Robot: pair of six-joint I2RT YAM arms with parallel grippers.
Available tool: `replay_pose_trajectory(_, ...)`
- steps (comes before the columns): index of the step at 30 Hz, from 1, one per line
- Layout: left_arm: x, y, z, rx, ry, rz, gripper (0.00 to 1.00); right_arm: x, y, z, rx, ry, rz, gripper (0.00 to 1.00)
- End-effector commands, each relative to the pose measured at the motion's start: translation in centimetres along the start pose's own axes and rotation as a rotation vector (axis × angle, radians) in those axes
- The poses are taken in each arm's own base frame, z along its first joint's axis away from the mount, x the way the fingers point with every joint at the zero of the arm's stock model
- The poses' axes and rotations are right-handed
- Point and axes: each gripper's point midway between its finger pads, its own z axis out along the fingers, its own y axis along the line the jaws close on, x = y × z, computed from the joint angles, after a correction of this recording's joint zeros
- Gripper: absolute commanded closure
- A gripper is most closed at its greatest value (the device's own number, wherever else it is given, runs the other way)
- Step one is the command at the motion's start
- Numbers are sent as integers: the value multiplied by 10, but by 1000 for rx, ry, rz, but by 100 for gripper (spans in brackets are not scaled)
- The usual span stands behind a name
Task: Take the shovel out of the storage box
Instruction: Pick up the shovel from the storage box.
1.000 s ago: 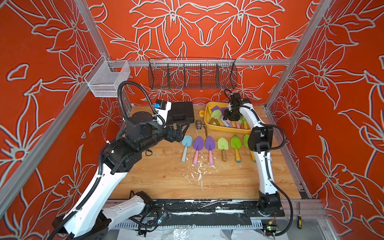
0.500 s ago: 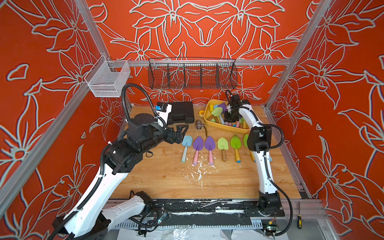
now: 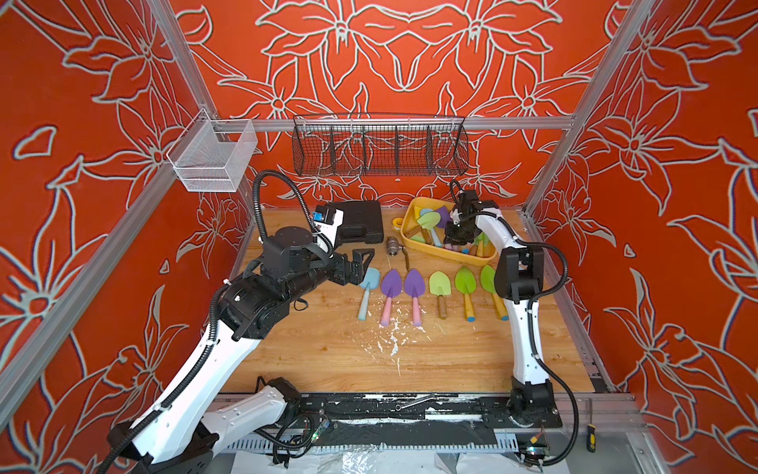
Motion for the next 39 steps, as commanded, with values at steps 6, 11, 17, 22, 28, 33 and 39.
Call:
replay_pose_trajectory(6, -7, -8, 2, 41, -37, -4, 3, -12, 36, -55, -118, -83, 37, 100)
replay_pose_trajectory(11, -5, -10, 10, 59, -36, -24, 3, -7, 47, -69, -171, -74, 91, 100)
replay_pose_trajectory(17, 0, -14, 23, 92, -27, -53, 3, 3, 50, -74, -198, -55, 148, 100)
replay_pose_trajectory(22, 3, -17, 34, 111, -13, -62, 2, 12, 48, -78, -191, -43, 185, 100)
replay_pose_trajectory(28, 3, -20, 53, 132, -2, -117, 2, 19, 52, -91, -215, -56, 225, 100)
replay_pose_trajectory(33, -1, -20, 79, 126, 24, -221, 2, 24, 59, -102, -252, -56, 255, 100)
replay_pose_trajectory(39, -1, -21, 120, 125, 74, -350, 0, 35, 66, -121, -310, -81, 294, 100)
